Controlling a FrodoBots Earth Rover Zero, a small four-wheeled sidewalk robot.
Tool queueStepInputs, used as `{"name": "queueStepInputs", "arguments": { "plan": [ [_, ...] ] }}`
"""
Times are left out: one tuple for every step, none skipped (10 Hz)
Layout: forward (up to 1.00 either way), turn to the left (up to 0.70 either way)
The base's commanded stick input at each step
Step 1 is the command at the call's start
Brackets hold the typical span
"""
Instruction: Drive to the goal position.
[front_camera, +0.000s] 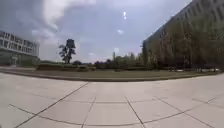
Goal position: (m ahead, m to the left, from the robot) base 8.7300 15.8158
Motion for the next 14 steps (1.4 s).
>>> {"name": "queueStepInputs", "arguments": {
  "plan": [
    [0.70,0.35],
    [0.70,0.35],
    [0.70,0.35],
    [0.70,0.35],
    [0.70,0.35],
    [0.70,0.35],
    [0.70,0.18],
    [0.70,0.00],
    [0.70,0.00],
    [0.70,0.00],
    [0.70,0.00],
    [0.70,0.00],
    [0.70,0.00],
    [0.70,0.00]
  ]
}}
